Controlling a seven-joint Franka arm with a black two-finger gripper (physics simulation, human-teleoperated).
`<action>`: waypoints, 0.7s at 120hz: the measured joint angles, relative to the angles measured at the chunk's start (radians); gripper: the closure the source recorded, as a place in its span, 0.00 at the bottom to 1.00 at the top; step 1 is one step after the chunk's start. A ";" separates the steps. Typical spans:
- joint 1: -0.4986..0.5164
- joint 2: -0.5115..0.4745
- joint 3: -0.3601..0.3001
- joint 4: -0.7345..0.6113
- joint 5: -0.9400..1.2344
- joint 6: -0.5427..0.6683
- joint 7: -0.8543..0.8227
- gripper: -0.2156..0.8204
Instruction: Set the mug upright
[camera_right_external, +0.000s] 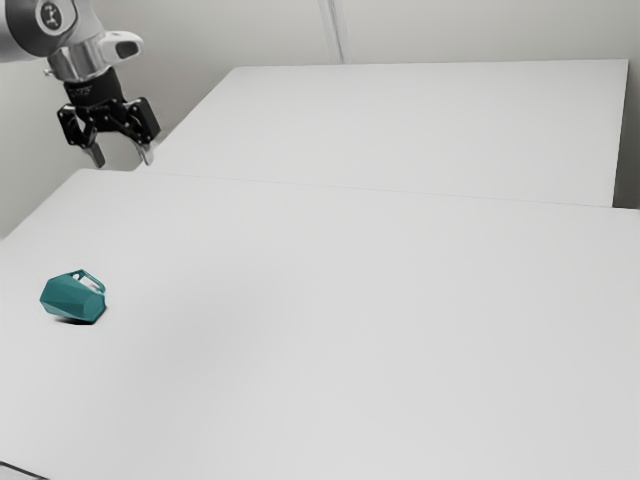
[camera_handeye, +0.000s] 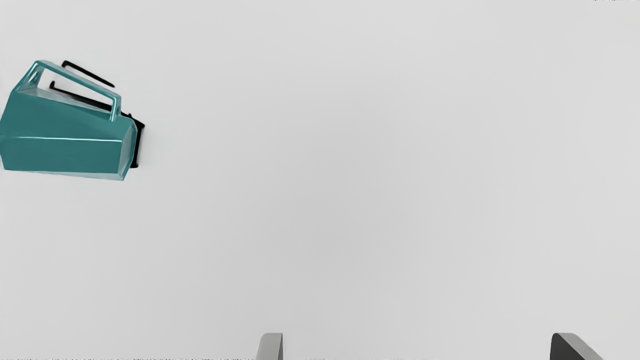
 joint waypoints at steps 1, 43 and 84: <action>0.004 -0.001 0.000 -0.002 0.000 0.000 0.002 0.23; 0.192 -0.021 -0.002 -0.100 -0.072 0.077 0.177 0.23; 0.430 -0.007 -0.003 -0.181 -0.171 0.170 0.410 0.23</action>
